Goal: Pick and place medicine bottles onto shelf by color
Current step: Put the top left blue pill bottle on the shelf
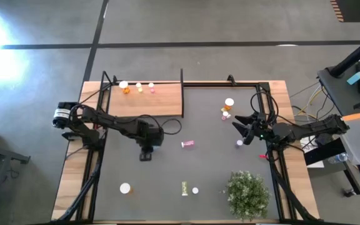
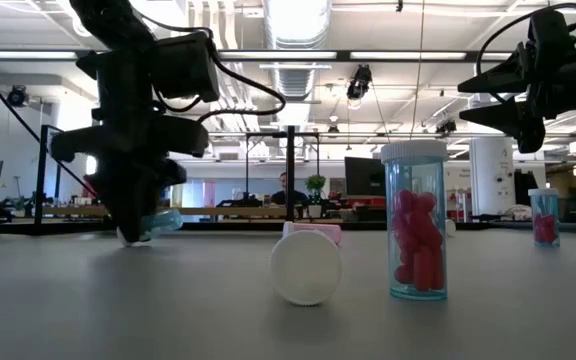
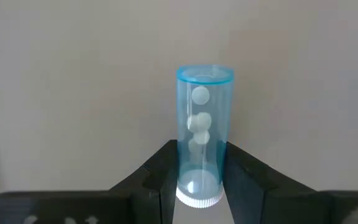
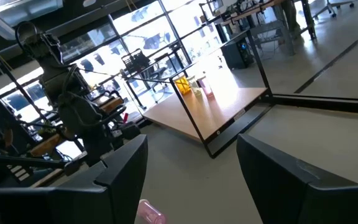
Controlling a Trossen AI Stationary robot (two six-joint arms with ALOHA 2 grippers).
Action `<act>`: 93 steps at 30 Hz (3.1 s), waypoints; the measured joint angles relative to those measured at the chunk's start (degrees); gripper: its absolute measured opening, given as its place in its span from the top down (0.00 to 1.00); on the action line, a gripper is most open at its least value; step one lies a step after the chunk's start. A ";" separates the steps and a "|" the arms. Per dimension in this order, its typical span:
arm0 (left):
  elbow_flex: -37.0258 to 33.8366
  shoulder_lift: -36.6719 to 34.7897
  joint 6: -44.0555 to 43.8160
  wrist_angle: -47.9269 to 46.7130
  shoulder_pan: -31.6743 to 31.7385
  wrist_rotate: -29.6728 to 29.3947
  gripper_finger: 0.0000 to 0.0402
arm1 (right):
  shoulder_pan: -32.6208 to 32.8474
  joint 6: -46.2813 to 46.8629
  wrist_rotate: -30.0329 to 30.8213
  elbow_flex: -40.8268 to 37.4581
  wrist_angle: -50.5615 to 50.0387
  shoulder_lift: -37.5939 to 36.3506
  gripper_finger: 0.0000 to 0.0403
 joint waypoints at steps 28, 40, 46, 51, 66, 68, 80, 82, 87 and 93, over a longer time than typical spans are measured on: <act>1.81 -0.23 -16.70 0.57 0.02 -5.00 0.20 | 0.00 -0.02 0.00 0.00 0.00 0.00 0.41; 9.18 -3.56 -50.98 -6.01 0.02 -14.29 0.03 | 0.00 0.00 0.00 0.00 0.00 0.02 0.41; 8.97 -3.55 -92.22 -8.67 0.02 -17.38 0.03 | 0.00 -0.02 0.00 0.00 -0.04 -0.03 0.41; 8.57 -3.43 -114.93 -9.19 0.02 -11.03 0.03 | 0.00 0.00 0.00 0.00 0.01 0.00 0.41; 8.55 -3.41 -173.28 -9.08 0.09 15.35 0.03 | 0.00 -0.01 0.00 0.00 0.00 0.00 0.41; 8.55 -3.41 -175.90 -9.02 0.03 16.37 0.03 | 0.00 -0.02 0.00 0.00 -0.02 0.00 0.41; 6.26 -3.41 -176.41 -9.11 0.34 8.03 0.03 | 0.00 -0.01 0.00 0.00 0.00 0.00 0.41; 5.80 -3.30 -176.49 -9.16 0.63 7.15 0.03 | 0.00 -0.02 0.00 0.00 -0.01 0.00 0.41; 5.80 -2.97 -176.48 -9.03 1.70 5.47 0.03 | -0.01 -0.02 0.00 0.00 -0.01 0.00 0.41; 5.80 -1.45 -176.09 -9.03 2.62 5.38 0.03 | -0.01 0.00 0.00 0.00 0.00 0.00 0.41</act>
